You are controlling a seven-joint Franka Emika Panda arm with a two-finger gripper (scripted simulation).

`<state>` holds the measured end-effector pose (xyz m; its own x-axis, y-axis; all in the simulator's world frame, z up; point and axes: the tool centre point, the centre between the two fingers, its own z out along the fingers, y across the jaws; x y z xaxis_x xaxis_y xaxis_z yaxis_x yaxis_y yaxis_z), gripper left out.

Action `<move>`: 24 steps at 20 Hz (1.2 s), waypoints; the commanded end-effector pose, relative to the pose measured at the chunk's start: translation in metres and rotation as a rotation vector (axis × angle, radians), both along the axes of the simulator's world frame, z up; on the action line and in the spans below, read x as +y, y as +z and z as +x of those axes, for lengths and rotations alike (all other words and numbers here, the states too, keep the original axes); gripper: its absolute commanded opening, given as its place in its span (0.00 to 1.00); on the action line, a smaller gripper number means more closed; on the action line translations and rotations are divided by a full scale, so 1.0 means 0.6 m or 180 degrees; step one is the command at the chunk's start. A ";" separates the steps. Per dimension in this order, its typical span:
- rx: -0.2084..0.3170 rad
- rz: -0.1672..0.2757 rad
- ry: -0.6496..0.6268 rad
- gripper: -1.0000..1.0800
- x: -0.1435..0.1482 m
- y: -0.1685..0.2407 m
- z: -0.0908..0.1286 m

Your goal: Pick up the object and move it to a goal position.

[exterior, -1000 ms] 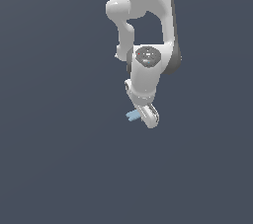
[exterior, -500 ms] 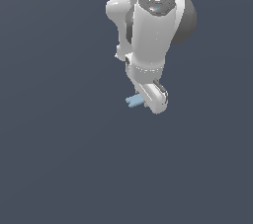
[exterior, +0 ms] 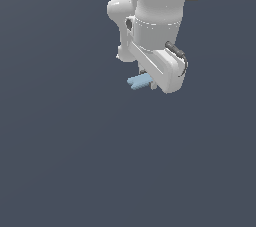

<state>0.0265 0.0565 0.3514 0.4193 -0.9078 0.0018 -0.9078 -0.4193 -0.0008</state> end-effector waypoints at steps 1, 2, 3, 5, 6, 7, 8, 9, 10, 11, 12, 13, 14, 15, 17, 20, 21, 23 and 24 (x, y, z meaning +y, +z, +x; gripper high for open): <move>0.0004 -0.0001 0.0000 0.00 0.000 0.041 0.004; 0.0004 -0.0001 0.0000 0.00 0.000 0.056 0.005; 0.0004 0.0000 0.0002 0.00 0.001 0.071 0.007; 0.0004 0.0000 0.0002 0.00 0.001 0.097 0.010; 0.0004 0.0000 0.0004 0.00 0.002 0.110 0.012; 0.0004 0.0000 0.0004 0.00 0.002 0.122 0.014; 0.0004 0.0000 0.0004 0.00 0.002 0.133 0.015; 0.0004 0.0000 0.0004 0.00 0.002 0.144 0.017; 0.0004 0.0001 0.0006 0.00 0.002 0.155 0.018; 0.0004 0.0001 0.0006 0.00 0.002 0.165 0.020; 0.0004 0.0001 0.0006 0.00 0.003 0.174 0.021; 0.0004 0.0001 0.0006 0.00 0.003 0.183 0.023; 0.0005 0.0002 0.0008 0.00 0.003 0.190 0.024; 0.0005 0.0002 0.0008 0.00 0.003 0.197 0.025; 0.0005 0.0002 0.0008 0.00 0.003 0.209 0.027; 0.0005 0.0002 0.0008 0.00 0.003 0.222 0.030; 0.0005 0.0003 0.0010 0.00 0.004 0.225 0.030; 0.0005 0.0003 0.0010 0.00 0.004 0.231 0.031; 0.0005 0.0003 0.0010 0.00 0.004 0.233 0.032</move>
<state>0.0451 0.0587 0.4889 0.4219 -0.9067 0.0004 -0.9067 -0.4219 -0.0003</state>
